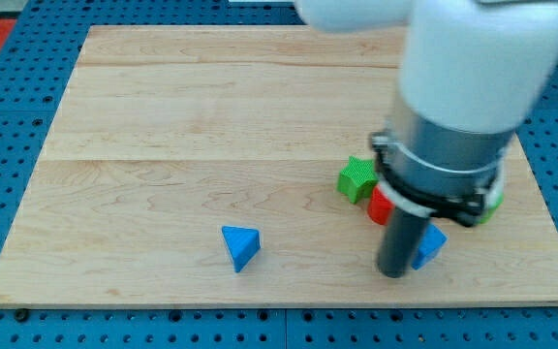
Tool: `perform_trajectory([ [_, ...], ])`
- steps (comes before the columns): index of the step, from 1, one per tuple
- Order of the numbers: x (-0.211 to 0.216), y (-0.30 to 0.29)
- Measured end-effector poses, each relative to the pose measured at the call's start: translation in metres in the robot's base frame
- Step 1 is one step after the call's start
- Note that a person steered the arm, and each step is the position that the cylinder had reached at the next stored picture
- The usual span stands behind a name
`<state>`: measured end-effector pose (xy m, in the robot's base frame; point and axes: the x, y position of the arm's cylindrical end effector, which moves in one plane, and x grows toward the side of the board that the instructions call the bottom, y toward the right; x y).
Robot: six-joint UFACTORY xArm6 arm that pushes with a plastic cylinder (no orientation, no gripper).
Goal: Push the red star in between the yellow blocks
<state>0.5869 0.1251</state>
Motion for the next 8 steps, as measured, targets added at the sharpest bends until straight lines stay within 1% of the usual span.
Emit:
perform_trajectory([
  [1,0.0,0.036],
  [3,0.0,0.076],
  [4,-0.002,0.106],
  [7,-0.053,0.118],
  [8,-0.071,0.093],
])
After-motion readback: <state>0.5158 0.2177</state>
